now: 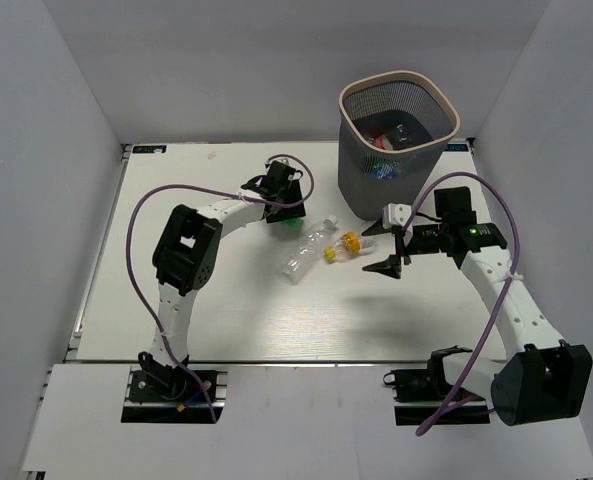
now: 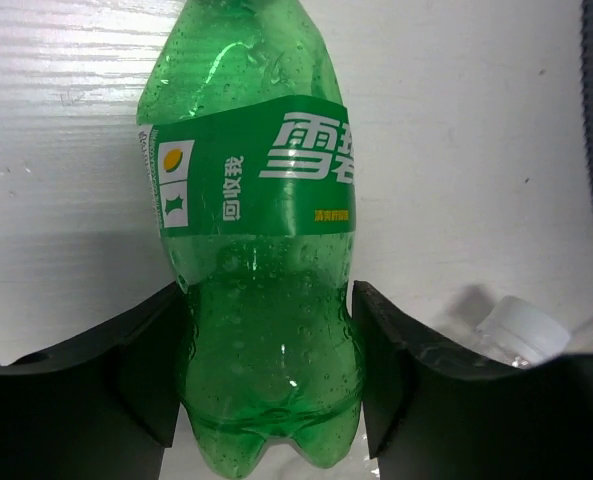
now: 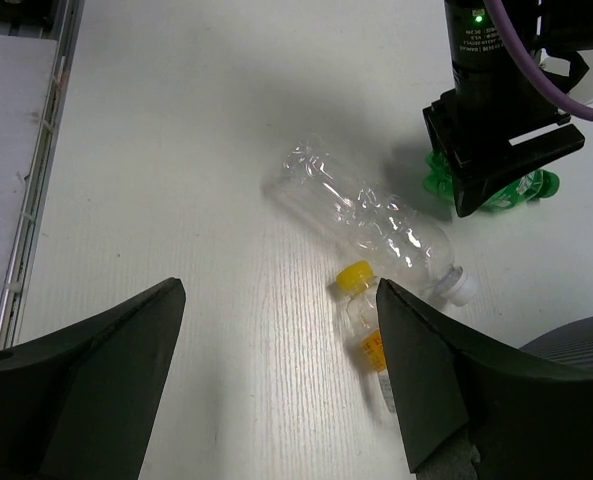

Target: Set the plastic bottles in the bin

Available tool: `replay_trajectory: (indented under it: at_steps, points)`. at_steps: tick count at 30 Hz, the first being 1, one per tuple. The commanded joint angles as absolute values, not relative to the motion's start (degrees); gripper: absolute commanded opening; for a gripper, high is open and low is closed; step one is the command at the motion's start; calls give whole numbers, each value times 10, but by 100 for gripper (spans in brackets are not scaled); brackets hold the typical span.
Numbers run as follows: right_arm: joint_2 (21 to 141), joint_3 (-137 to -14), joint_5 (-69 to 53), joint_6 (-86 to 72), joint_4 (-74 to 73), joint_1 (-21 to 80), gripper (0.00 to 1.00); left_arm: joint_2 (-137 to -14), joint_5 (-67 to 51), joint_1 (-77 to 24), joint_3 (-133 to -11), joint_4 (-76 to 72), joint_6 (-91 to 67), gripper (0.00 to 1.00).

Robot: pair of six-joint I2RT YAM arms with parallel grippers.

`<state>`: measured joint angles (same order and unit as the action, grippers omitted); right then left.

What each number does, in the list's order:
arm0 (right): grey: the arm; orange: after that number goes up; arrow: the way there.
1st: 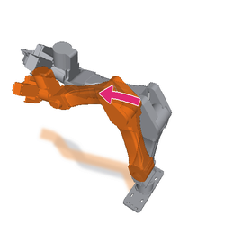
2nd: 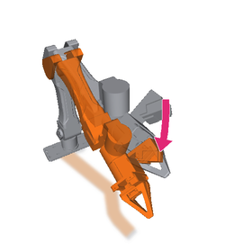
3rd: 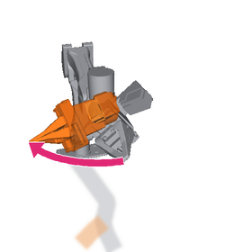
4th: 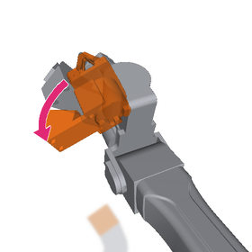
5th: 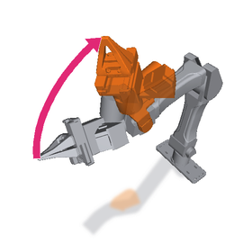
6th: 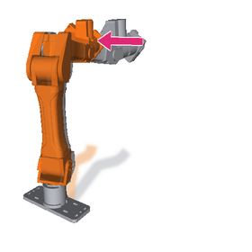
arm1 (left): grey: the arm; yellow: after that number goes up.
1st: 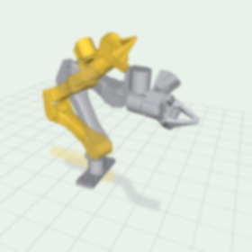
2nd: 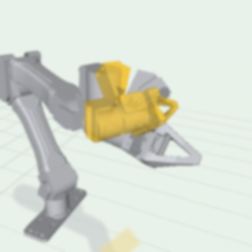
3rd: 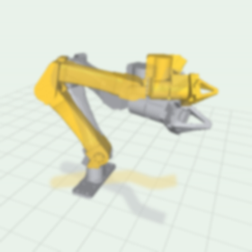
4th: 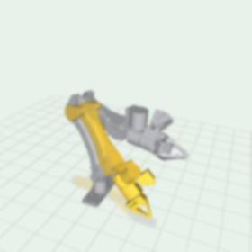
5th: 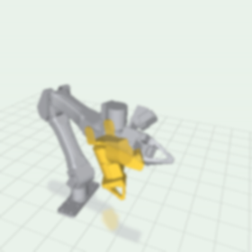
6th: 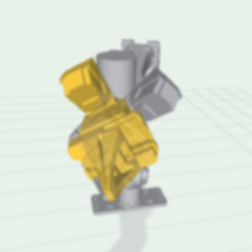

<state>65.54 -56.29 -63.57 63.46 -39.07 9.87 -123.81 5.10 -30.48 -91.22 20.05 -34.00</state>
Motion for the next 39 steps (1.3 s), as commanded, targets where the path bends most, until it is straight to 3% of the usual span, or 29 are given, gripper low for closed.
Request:
replay_trajectory:
  at_steps: [1, 3, 6, 8, 9, 10, 13, 14, 20, 23, 29, 31, 34, 35, 36, 39]
  points:
    - [660, -557, -647, 632, -378, 98, 83, -1216, 52, -306, -912, 221, -333, 62]
    - [662, -556, -643, 639, -382, 98, 83, -1206, 52, -306, -912, 221, -333, 43]
    - [667, -558, -633, 670, -412, 101, 76, -1161, 52, -306, -912, 215, -328, 32]
    - [674, -559, -628, 703, -436, 99, 64, -1112, 63, -306, -912, 209, -323, 26]
    - [679, -558, -625, 713, -457, 98, 57, -1096, 69, -306, -924, 209, -323, 24]
    - [688, -558, -624, 737, -474, 101, 38, -1081, 75, -306, -952, 214, -323, 23]
    - [714, -562, -628, 754, -509, 103, 14, -1031, 80, -311, -997, 189, -323, 16]
    - [726, -568, -629, 767, -526, 104, 1, -1022, 75, -311, -1008, 179, -323, 14]
    - [747, -563, -576, 773, -520, 121, 0, -1004, -21, -311, -1056, 71, -311, 12]
    - [723, -537, -543, 738, -469, 138, 1, -1019, -131, -311, -1064, -25, -317, 12]
    - [720, -525, -519, 693, -424, 161, 4, -1200, -289, -317, -1285, -78, -383, 16]
    - [715, -520, -516, 683, -423, 165, 4, -1249, -297, -323, -1387, -73, -398, 22]
    - [703, -509, -512, 675, -415, 168, 7, -1272, -295, -330, -1366, -121, -429, 34]
    - [701, -505, -511, 673, -416, 170, 7, -1272, -281, -330, -1352, -133, -429, 40]
    - [699, -502, -508, 672, -416, 171, 9, -1265, -275, -330, -1342, -140, -434, 55]
    - [693, -494, -501, 669, -416, 175, 25, -1278, -275, -335, -1358, -136, -439, 72]
